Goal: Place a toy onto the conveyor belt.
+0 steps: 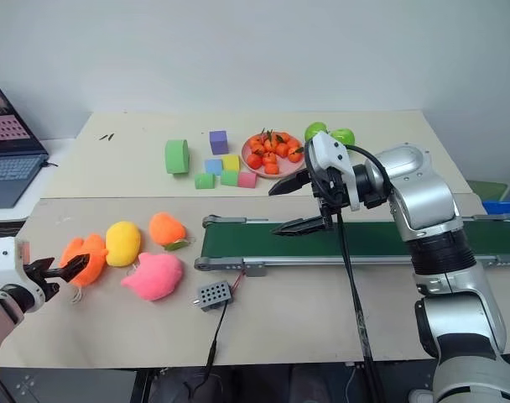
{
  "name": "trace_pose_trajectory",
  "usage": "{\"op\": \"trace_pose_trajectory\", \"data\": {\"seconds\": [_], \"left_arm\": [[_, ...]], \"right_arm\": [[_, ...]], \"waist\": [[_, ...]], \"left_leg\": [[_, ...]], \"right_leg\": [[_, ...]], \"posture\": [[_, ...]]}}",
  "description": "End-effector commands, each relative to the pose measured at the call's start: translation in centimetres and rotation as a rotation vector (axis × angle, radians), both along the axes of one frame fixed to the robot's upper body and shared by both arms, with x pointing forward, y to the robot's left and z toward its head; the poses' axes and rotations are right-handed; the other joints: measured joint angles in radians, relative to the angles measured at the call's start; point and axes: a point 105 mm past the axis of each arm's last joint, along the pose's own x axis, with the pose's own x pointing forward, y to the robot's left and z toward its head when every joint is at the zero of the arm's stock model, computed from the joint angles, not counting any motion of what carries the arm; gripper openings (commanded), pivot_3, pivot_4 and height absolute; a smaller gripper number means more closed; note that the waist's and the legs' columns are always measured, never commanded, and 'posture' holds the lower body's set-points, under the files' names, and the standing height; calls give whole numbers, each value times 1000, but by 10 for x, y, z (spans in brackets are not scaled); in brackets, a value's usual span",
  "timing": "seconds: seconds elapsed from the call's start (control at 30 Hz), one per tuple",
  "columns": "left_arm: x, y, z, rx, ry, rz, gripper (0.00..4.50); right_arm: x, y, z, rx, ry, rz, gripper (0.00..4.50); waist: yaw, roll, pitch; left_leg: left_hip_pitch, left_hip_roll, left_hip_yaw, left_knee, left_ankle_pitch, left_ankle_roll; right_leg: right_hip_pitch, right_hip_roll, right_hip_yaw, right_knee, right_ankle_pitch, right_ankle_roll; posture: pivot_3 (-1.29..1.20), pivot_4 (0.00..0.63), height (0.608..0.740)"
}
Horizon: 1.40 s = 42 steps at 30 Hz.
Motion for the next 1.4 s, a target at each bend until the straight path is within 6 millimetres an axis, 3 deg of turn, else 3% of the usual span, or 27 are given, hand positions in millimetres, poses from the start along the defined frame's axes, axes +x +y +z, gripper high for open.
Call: {"op": "trace_pose_trajectory", "data": {"seconds": [0.03,0.17,0.27,0.33,0.5,0.6,0.67,0.93,1.03,1.13,1.27,1.4], "left_arm": [[4,4,-11,17,32,-20,4401],[8,0,-24,39,91,-80,4401],[12,-2,-25,29,79,-92,3761],[14,-2,-23,21,66,-93,2901],[18,0,-19,24,38,-86,1290],[19,3,-15,25,20,-68,445],[19,10,-5,51,-21,-22,114],[37,-5,61,181,-251,-54,114],[49,-37,91,223,-327,-189,114],[57,-74,106,252,-353,-358,114],[58,-124,108,267,-323,-616,114],[52,-157,103,284,-261,-835,114]], "right_arm": [[-3,-1,15,4,-61,9,4500],[-4,-3,17,0,-68,-1,4500],[-5,-5,16,-4,-68,-7,4500],[-6,-6,16,-6,-68,-11,4500],[-6,-7,16,-9,-65,-17,4500],[-6,-7,16,-10,-65,-18,4500],[-6,-6,16,-10,-64,-15,4500],[-3,-5,14,-11,-61,-11,4500],[-3,-3,14,-9,-61,-6,4500],[-2,-3,14,-6,-63,-7,4500],[-3,-4,14,0,-64,-17,4500],[-5,-7,13,1,-64,-33,4500]], "waist": [[0,0,0],[0,0,0],[-1,0,0],[-1,0,0],[-2,0,0],[-1,0,0],[-1,0,0],[2,0,0],[2,0,0],[2,-1,0],[-1,-1,0],[-11,-1,0]], "left_leg": [[0,0,0,0,0,0],[0,0,0,0,0,0],[0,0,0,0,0,0],[0,0,0,0,0,0],[0,0,0,0,0,0],[0,0,0,0,0,0],[0,0,0,0,0,0],[-1,1,0,0,0,0],[-1,1,0,0,0,0],[-1,1,0,1,0,0],[-1,0,0,0,0,0],[-1,0,0,0,0,0]], "right_leg": [[0,0,0,0,0,0],[0,0,0,0,0,0],[0,0,0,0,0,0],[0,0,0,0,0,0],[0,0,0,0,0,0],[0,0,0,0,0,0],[0,0,0,0,0,0],[0,-1,0,0,0,0],[0,-1,0,0,0,0],[0,-1,0,0,0,0],[0,-1,0,1,0,0],[0,0,0,1,0,0]], "posture": [[0,150,740],[0,150,740],[0,150,740],[0,150,740],[0,150,740],[0,150,740],[0,150,740],[0,150,740],[0,150,740],[0,150,740],[0,150,740],[0,150,740]]}}
